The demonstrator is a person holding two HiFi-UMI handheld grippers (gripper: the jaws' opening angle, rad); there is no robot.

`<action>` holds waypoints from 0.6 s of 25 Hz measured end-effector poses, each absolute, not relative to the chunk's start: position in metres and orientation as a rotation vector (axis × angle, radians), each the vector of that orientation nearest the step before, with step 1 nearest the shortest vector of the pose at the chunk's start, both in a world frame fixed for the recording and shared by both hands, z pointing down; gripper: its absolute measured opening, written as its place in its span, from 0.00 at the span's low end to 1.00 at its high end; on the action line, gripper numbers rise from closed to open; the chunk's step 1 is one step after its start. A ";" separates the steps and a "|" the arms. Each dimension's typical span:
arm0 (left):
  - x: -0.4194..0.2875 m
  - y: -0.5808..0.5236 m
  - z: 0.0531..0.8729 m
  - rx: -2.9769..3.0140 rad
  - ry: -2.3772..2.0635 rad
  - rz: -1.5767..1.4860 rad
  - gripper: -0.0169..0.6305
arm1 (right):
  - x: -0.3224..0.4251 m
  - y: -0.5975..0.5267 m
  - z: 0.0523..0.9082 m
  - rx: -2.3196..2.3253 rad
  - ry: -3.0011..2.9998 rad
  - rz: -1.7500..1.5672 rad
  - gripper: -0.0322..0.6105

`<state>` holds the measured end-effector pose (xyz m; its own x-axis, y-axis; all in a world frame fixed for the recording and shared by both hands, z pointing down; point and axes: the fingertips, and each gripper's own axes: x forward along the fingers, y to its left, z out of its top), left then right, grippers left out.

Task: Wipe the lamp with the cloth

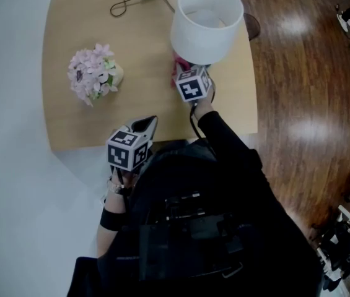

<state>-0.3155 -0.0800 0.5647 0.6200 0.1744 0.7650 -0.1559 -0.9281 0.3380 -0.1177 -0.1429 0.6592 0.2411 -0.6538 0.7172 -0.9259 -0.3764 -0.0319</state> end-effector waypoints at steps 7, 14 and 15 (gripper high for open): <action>-0.286 -0.060 0.560 2.482 0.041 1.200 0.01 | -0.115 -0.118 0.663 2.052 -1.496 0.935 0.19; -0.247 -0.031 0.554 2.481 0.030 1.185 0.01 | -0.106 -0.093 0.662 1.936 -1.595 0.956 0.19; -0.240 -0.025 0.554 2.480 0.029 1.186 0.01 | -0.103 -0.089 0.661 1.919 -1.608 0.957 0.19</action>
